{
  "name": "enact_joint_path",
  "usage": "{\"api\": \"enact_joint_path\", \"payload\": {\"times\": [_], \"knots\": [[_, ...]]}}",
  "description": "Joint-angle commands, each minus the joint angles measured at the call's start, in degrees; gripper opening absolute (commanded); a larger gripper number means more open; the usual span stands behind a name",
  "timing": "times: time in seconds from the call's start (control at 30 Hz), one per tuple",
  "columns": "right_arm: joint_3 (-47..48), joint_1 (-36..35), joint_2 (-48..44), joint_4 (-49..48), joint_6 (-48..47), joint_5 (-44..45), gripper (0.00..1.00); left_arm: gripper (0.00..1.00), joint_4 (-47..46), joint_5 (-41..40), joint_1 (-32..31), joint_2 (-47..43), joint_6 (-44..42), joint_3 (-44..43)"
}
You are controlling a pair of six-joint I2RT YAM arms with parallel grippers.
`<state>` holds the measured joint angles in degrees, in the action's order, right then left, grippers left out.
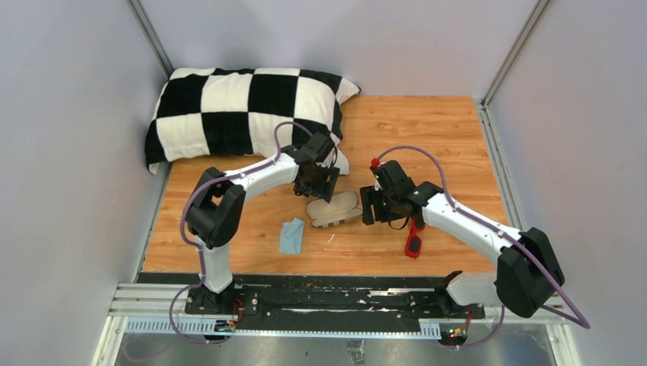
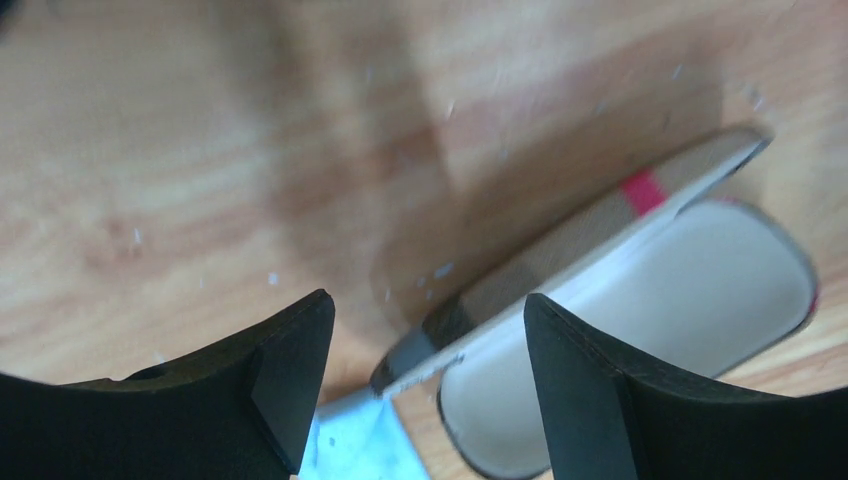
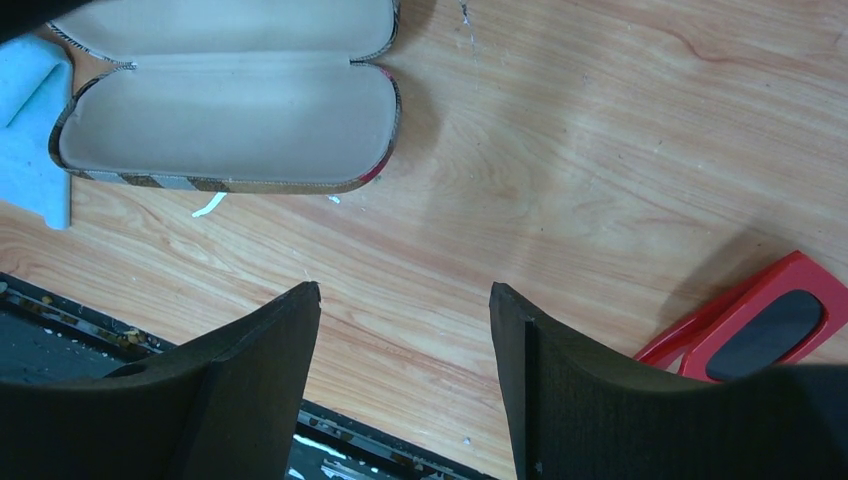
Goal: Organize the sunglasses
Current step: Adjust the sunglasses case at the center of the board, then move the sunglasses case at the center of the board.
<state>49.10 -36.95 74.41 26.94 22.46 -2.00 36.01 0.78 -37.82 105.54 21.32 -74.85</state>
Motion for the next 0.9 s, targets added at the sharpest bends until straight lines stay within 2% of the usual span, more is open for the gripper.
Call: {"api": "enact_joint_path", "payload": {"times": [0.0,0.23,0.4,0.63,0.8,0.87], "knots": [[-1.33,0.82,-2.94,1.35,1.46,0.67,0.69,0.74,0.73,-0.24,0.49,5.41,-3.53,-8.48],[-2.17,0.83,-6.18,2.85,2.11,1.92,0.69,0.74,4.72,0.63,0.47,13.25,-6.84,-21.92],[-1.98,0.82,-5.58,3.03,2.4,3.69,0.69,0.74,4.93,2.75,0.21,12.37,-7.0,-24.16],[0.94,0.77,-0.4,1.15,0.24,2.94,0.69,0.74,4.84,1.24,0.03,0.43,-4.99,-18.15],[6.61,0.89,7.04,0.71,-5.47,2.95,0.7,0.74,4.85,-0.67,0.2,-9.28,-1.47,-7.25],[9.31,1.17,9.77,-0.05,-8.72,-0.25,0.7,0.74,4.73,-2.15,0.42,-12.8,0.57,-2.33]]}}
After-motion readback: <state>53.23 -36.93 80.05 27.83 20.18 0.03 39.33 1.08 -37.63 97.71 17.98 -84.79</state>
